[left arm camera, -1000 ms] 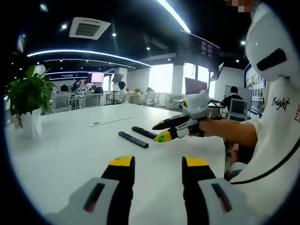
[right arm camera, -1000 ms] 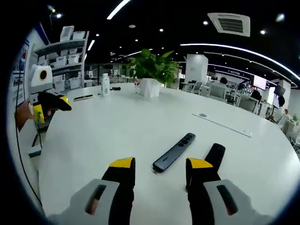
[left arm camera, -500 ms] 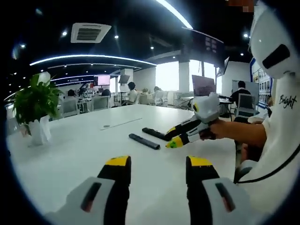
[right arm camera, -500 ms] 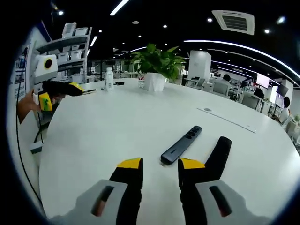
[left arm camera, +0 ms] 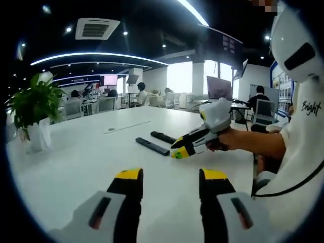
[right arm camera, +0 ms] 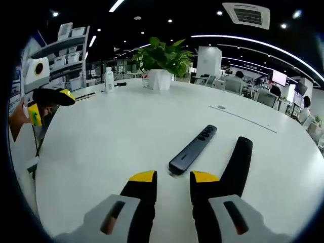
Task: Pflip the remote and laser pointer to the front side, press the buttons, and align them neatly on the table
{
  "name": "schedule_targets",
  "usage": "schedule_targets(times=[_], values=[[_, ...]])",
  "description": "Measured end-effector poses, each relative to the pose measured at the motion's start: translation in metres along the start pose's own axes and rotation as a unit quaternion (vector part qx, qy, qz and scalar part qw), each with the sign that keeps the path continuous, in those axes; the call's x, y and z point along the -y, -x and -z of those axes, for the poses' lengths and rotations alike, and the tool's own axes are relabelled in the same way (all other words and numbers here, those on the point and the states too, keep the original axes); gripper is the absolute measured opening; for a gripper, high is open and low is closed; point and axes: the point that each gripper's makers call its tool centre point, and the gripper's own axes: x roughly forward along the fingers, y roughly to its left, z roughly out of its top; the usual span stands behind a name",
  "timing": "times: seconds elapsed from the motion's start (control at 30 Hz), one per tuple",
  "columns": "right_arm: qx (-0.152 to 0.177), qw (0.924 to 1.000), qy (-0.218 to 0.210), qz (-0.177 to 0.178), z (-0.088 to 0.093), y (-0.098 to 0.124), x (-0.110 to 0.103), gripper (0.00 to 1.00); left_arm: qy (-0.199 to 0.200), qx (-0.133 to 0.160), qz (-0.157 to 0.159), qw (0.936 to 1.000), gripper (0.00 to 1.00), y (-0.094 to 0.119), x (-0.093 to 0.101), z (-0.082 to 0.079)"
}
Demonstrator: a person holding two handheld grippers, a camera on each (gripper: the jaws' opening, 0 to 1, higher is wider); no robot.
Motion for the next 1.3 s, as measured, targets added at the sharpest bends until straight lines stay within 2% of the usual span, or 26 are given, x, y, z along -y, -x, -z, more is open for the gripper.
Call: schedule_targets(times=[0.1,0.37,0.53,0.73,1.0,1.3], values=[[-0.002,0.9999,-0.016,0.003,0.0018,-0.0011,0.0019,0.27,0.001,-0.004,-0.005,1.0,0.43,0.0009,-0.0018,0.0024],[-0.004,0.9999,-0.015,0.004,0.0052,-0.0057,-0.0014,0.27,0.001,-0.014,-0.009,0.9999,0.42,0.0032,-0.0046,0.0045],[0.006,0.9999,-0.01,-0.002,0.0006,-0.0062,-0.0057,0.27,-0.002,-0.01,-0.009,0.9999,0.42,0.0024,-0.0044,0.0005],[0.009,0.9998,-0.014,-0.007,0.0001,-0.007,-0.0057,0.27,0.0,-0.013,-0.009,0.9999,0.42,0.0009,-0.004,0.0032],[0.011,0.9999,-0.009,-0.004,0.001,-0.0081,-0.0032,0.23,0.006,0.0,-0.001,1.0,0.39,-0.0001,-0.0017,-0.0014],[0.015,0.9998,-0.016,0.002,0.0018,-0.0087,-0.0028,0.23,0.003,-0.006,0.004,1.0,0.39,-0.0015,0.0002,0.0021]])
